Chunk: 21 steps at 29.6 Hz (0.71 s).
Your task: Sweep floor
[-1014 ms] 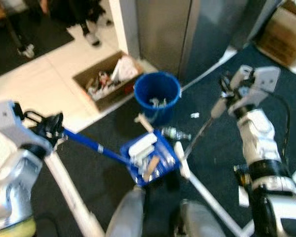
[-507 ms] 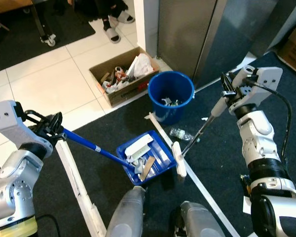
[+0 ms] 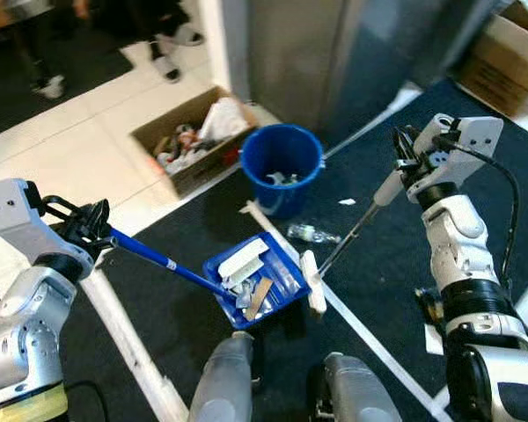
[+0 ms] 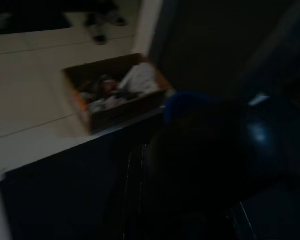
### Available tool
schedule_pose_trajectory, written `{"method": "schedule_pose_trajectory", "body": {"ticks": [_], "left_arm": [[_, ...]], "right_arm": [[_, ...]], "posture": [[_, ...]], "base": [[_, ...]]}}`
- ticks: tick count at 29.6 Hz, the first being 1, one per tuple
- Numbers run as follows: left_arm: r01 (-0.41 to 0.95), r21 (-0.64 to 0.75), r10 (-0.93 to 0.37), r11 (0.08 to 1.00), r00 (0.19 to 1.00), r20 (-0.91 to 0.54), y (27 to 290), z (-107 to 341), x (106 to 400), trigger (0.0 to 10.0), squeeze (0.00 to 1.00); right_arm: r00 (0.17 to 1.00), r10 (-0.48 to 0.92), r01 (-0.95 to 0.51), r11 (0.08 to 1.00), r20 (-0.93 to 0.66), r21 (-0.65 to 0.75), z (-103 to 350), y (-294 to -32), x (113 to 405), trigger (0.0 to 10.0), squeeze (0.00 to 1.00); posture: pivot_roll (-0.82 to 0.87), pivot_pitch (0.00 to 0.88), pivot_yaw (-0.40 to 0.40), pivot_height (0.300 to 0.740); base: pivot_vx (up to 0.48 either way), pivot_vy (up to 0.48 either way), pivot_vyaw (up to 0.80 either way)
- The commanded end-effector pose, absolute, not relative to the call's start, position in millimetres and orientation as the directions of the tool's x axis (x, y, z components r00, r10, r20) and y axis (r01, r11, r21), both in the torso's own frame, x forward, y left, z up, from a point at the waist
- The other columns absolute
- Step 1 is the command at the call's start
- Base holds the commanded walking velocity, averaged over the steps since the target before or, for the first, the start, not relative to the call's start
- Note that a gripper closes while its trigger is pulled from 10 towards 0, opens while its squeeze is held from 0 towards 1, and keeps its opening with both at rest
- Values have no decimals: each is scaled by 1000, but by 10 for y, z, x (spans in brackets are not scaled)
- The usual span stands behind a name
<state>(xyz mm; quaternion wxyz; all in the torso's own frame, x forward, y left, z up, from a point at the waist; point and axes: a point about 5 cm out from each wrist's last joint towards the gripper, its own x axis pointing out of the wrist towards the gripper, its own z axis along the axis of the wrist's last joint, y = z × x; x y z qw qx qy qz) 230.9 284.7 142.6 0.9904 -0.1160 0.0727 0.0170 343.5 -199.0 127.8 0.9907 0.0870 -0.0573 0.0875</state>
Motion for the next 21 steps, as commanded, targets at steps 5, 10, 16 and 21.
{"method": "schedule_pose_trajectory", "body": {"ticks": [5,10,16,21], "left_arm": [[-53,-185,37,981,995,-92,2872,1540,2341,10000,0],[-48,-105,49,993,999,2,2810,1823,2454,10000,0],[-18,-50,24,999,993,119,2747,2226,2571,10000,0],[9,-26,-5,1000,986,169,2688,2412,2630,10000,0]], "right_arm": [[974,165,-189,969,153,157,1327,-1986,3448,10000,0],[972,173,-198,968,159,157,1341,-1975,3452,10000,0],[967,181,-210,965,180,157,1390,-1951,3461,10000,0],[965,181,-211,965,188,158,1406,-1945,3459,10000,0]], "posture": [[68,50,3,740],[71,51,2,740],[71,52,2,740],[71,54,9,740]], "base": [[0,0,0],[0,0,0],[0,0,0],[0,0,0]]}}
